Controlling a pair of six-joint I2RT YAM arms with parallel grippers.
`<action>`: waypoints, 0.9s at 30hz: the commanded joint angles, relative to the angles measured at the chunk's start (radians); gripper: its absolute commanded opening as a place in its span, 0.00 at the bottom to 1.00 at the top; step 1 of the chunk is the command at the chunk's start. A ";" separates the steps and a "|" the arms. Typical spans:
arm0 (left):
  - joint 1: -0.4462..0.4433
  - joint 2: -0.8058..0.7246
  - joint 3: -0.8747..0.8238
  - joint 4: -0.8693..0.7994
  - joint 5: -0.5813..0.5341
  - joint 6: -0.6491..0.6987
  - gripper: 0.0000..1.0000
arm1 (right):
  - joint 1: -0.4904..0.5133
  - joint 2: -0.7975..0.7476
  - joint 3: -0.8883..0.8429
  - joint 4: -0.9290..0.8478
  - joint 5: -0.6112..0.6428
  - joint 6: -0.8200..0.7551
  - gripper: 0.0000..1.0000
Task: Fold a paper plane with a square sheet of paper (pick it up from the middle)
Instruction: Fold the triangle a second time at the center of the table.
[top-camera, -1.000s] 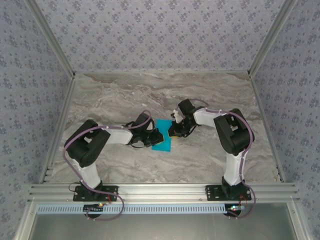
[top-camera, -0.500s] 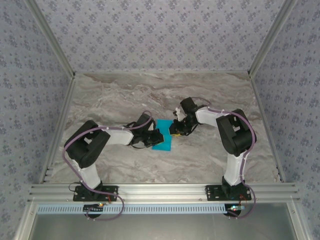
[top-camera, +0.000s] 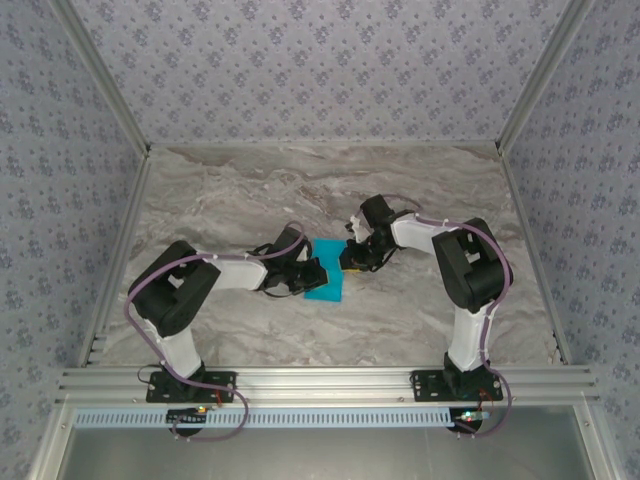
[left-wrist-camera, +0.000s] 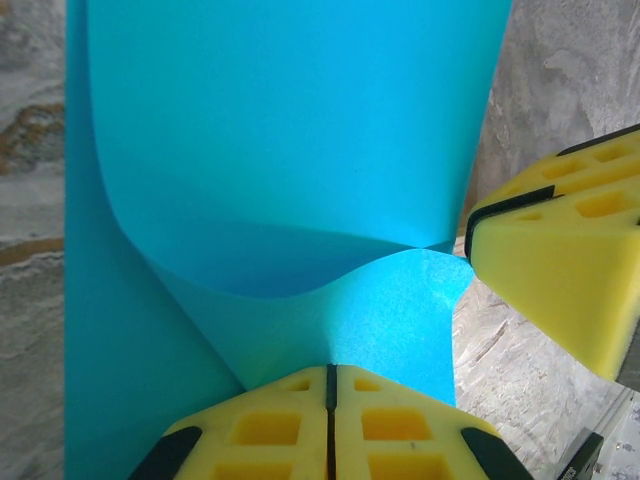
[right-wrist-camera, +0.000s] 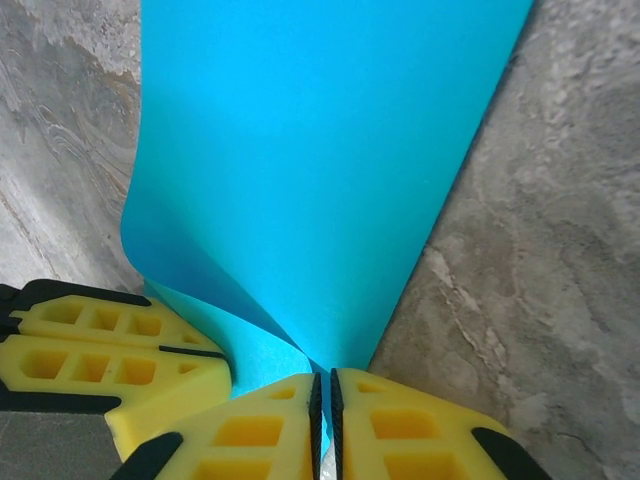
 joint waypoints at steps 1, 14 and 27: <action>-0.007 0.007 0.001 -0.117 -0.048 0.008 0.08 | 0.002 0.016 0.002 -0.034 -0.008 -0.019 0.14; -0.007 -0.023 0.018 -0.135 -0.047 0.015 0.09 | 0.006 0.021 0.009 -0.046 -0.031 -0.034 0.22; -0.006 -0.026 0.015 -0.125 -0.041 0.012 0.09 | 0.021 0.036 0.014 -0.043 -0.074 -0.041 0.22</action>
